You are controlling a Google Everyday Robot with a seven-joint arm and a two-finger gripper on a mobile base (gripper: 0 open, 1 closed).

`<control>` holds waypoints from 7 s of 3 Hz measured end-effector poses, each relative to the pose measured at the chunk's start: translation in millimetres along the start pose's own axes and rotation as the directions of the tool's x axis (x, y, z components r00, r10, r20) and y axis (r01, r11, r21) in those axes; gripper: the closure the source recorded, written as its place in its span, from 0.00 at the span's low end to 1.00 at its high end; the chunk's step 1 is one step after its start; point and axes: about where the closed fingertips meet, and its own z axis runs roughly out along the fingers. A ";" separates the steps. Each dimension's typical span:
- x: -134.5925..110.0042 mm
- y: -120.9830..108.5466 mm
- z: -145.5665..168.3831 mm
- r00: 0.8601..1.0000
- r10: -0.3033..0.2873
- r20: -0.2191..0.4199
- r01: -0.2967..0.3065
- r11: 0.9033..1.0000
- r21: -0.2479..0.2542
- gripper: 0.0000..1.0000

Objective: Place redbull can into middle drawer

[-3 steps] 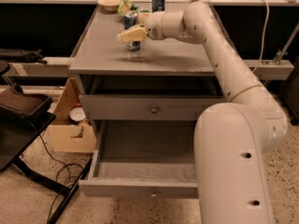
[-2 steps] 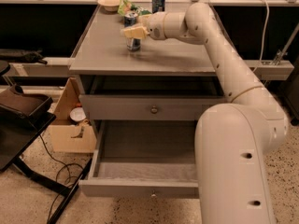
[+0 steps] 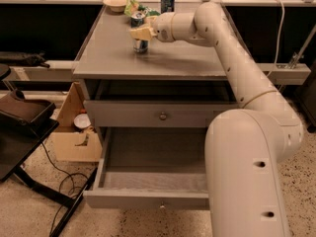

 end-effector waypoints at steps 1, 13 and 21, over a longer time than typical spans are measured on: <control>0.0 0.0 0.0 1.000 0.000 0.000 0.000 1.000 0.000 1.00; 262.3 182.6 -257.1 0.998 0.042 -0.037 -0.031 0.965 0.260 1.00; 493.8 217.9 -185.9 0.976 0.179 -0.125 -0.193 0.975 -0.111 0.82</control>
Offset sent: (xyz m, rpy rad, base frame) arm -0.0917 -0.0088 0.0580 -0.0354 -0.1158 0.0220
